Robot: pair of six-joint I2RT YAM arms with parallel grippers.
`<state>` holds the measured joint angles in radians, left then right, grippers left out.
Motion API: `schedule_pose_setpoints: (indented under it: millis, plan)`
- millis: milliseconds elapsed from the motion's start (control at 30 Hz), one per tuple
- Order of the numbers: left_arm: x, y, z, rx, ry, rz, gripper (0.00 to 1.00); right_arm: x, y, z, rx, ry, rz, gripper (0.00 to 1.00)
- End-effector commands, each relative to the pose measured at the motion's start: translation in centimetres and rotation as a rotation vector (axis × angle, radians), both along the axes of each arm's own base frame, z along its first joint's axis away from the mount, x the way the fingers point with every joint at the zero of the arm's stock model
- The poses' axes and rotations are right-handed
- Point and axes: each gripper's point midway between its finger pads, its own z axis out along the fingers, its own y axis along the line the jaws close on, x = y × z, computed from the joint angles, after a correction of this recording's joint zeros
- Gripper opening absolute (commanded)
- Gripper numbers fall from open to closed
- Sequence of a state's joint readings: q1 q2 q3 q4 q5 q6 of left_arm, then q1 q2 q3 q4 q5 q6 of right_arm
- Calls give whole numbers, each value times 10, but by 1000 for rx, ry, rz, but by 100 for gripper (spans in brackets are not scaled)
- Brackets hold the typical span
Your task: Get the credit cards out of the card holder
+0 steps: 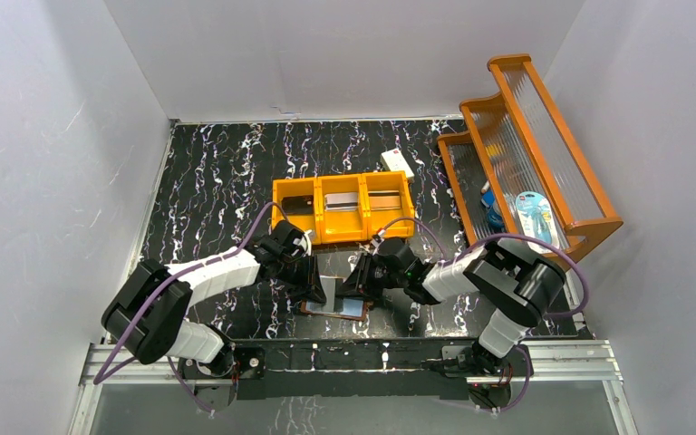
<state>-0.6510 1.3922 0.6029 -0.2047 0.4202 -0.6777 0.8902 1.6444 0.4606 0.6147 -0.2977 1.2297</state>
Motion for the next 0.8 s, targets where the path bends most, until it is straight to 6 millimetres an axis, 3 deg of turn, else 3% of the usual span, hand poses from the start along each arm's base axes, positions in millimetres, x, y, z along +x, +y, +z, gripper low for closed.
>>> schedule_pose_setpoints:
  millis: [0, 167, 267, 600, 767]
  plan:
    - [-17, 23, -26, 128, 61, 0, 18, 4, -2, -10, -7, -28, -1, 26]
    - [-15, 23, -24, 128, 50, 9, 17, 4, -4, -7, -5, -31, -11, 6]
    - [-11, 22, -18, 122, 30, 14, 18, 5, -6, -4, -16, -35, -13, 0]
    - [-5, 18, -3, 90, -18, 25, 26, -2, -20, 8, -25, -32, -15, 0]
    - [-6, 14, -5, 77, -2, 7, 24, -5, -15, 10, 9, -2, -5, 9]
